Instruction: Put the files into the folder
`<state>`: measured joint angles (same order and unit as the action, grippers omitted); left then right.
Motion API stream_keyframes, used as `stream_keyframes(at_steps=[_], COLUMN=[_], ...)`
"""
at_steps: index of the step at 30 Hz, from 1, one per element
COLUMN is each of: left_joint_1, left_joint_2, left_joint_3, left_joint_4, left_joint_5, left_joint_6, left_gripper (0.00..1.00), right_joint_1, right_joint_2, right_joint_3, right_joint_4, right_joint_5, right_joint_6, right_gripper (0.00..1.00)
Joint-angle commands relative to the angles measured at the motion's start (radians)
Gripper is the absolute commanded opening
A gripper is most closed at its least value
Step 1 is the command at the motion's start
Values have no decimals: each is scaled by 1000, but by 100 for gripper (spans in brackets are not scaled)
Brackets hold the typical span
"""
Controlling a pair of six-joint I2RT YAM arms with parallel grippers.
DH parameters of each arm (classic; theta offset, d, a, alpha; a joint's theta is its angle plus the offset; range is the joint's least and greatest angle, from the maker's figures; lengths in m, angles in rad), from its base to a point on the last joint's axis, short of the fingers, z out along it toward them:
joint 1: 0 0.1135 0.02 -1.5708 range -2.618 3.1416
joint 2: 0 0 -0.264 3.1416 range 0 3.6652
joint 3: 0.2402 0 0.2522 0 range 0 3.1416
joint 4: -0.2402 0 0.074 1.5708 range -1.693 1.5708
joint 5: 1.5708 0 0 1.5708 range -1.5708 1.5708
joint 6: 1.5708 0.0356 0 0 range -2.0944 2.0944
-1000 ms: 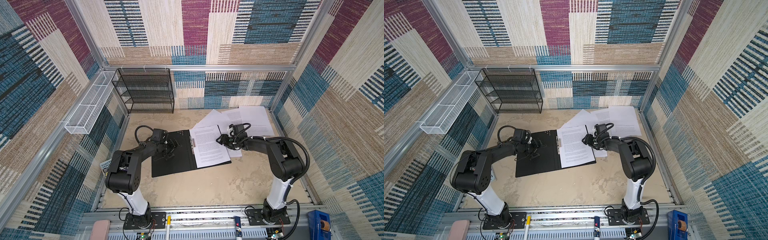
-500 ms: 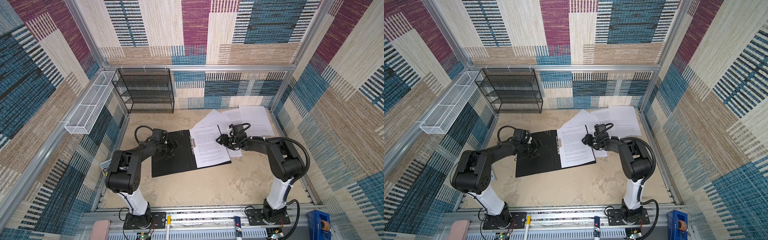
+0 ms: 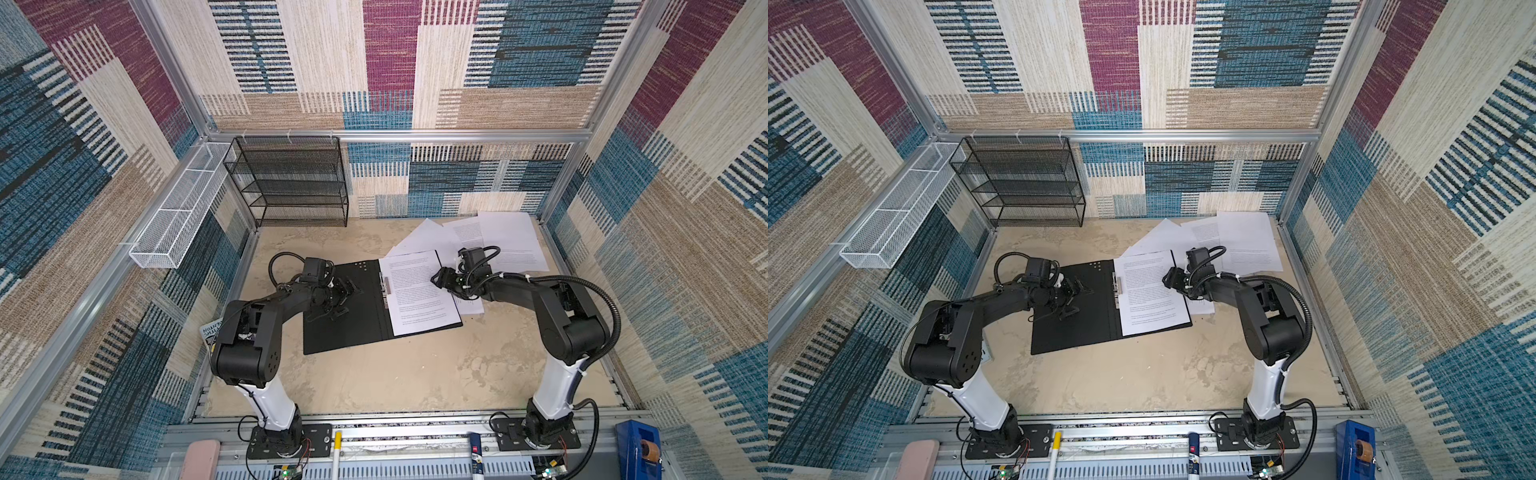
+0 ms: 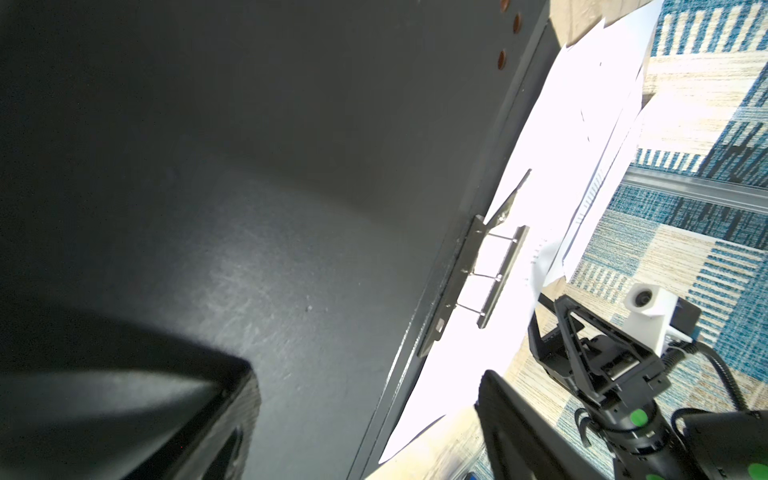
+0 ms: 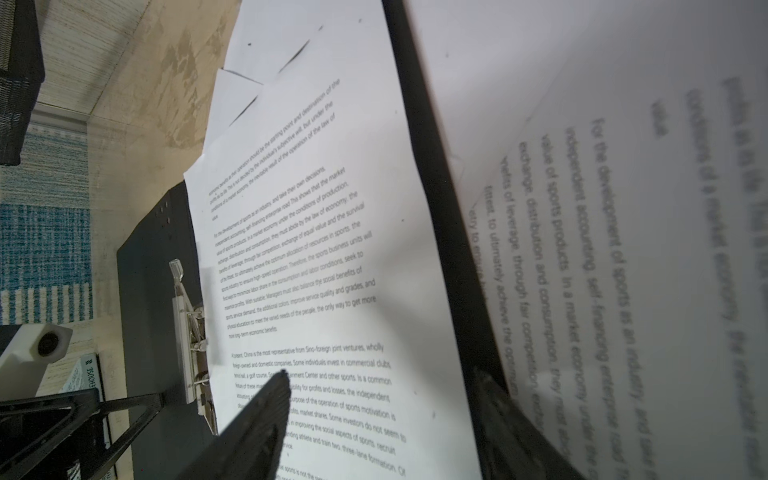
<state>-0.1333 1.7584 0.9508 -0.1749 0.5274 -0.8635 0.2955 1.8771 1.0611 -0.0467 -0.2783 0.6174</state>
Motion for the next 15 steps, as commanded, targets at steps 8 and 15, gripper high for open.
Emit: stream_keyframes(at_steps=[8, 15], left_joint_1=[4, 11], left_joint_2=[25, -1], left_joint_3=[11, 45], left_joint_4=[-202, -299], left_joint_5=[-155, -223], left_joint_6=[52, 116], left_gripper=[84, 84], right_joint_1=[2, -4], right_joint_2=[-80, -105], right_joint_3=[7, -12], right_joint_4=[-121, -165], right_joint_5=[116, 159], right_joint_6=[-44, -119], right_gripper=[92, 100])
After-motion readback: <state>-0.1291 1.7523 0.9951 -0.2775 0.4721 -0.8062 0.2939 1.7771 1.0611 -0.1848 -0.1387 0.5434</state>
